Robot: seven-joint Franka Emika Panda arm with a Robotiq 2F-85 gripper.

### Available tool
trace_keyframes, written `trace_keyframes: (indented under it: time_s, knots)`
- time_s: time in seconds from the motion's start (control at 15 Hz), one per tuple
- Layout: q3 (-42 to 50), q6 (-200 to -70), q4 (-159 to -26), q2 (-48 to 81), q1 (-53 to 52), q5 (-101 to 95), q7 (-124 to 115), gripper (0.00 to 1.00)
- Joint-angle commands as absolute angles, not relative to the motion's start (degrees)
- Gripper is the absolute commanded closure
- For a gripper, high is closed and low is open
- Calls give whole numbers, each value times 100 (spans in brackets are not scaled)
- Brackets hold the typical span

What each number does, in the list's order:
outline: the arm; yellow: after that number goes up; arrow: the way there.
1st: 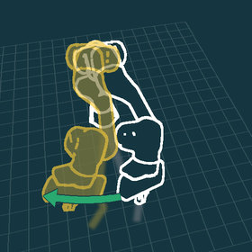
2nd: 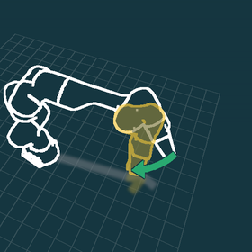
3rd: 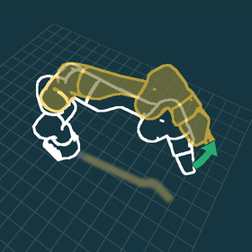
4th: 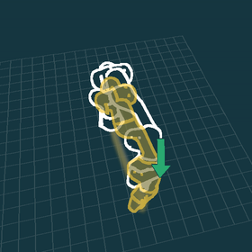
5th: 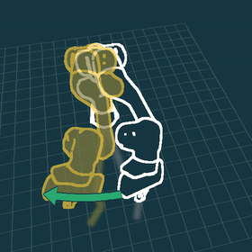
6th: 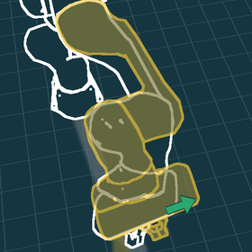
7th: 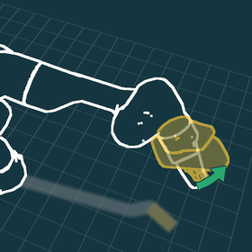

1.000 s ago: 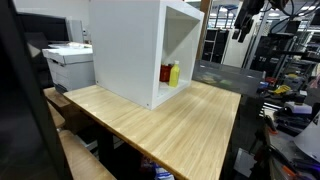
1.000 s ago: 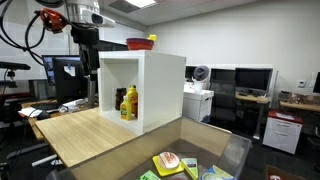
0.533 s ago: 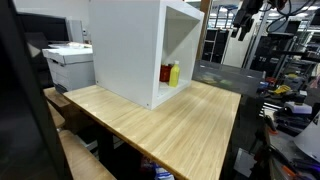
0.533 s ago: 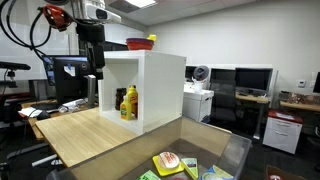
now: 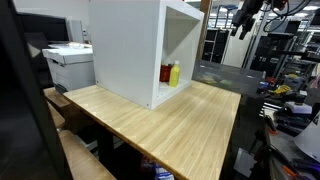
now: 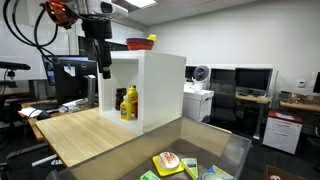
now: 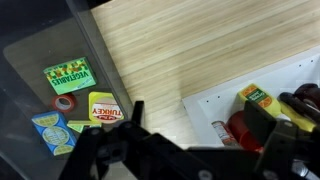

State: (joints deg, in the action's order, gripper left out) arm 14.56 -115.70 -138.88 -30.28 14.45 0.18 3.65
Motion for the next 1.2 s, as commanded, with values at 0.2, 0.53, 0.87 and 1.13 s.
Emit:
trace_keyframes:
  time_s: [0.2,0.53,0.87,1.13]
  knots:
    - [1573,-11836,-13561,-2627,1667,7,8,0]
    - [1708,-11930,-13340,-2341,1791,15,-197,0]
    - [1832,-12070,-13122,-1999,1896,5,-327,0]
    - [1928,-12301,-12946,-1677,1988,-14,-503,0]
